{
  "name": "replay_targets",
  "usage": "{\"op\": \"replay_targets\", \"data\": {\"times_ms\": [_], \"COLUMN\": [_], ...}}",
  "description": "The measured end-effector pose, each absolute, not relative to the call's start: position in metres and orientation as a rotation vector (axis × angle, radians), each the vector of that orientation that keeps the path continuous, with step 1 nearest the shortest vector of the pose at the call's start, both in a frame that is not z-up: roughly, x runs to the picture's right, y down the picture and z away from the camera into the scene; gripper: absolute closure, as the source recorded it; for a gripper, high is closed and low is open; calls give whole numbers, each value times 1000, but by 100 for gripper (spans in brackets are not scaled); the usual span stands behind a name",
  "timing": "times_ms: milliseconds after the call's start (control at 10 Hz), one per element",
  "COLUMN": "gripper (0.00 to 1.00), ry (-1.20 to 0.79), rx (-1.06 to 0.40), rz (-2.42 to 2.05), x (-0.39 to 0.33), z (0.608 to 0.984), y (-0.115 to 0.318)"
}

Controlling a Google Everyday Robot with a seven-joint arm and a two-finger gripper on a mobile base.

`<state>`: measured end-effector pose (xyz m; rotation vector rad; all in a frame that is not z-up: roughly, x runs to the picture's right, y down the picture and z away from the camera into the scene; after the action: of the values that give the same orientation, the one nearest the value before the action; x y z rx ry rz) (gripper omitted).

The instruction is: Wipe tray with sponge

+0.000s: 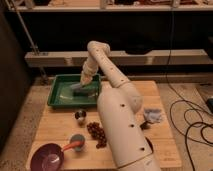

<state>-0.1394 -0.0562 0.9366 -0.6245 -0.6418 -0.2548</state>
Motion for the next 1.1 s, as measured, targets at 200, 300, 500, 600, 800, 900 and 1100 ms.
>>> {"op": "replay_targets", "data": {"times_ms": [200,300,500,600,800,900,1100], "gripper": [100,100,100,100,100,100,100], "ry": [-721,-744,-797,-802,-807,-801,-782], "rx": [-558,-535,-439,-411,-392,-393,-395], "rz": [-178,-161,-156,-164,-191,-214,-250], "x": [-159,-169,-215,-224,-231,-229,-206], "z": [934,933,920,915,905,899,890], "y": [-55,-55,-50,-47,-36,-30,-23]}}
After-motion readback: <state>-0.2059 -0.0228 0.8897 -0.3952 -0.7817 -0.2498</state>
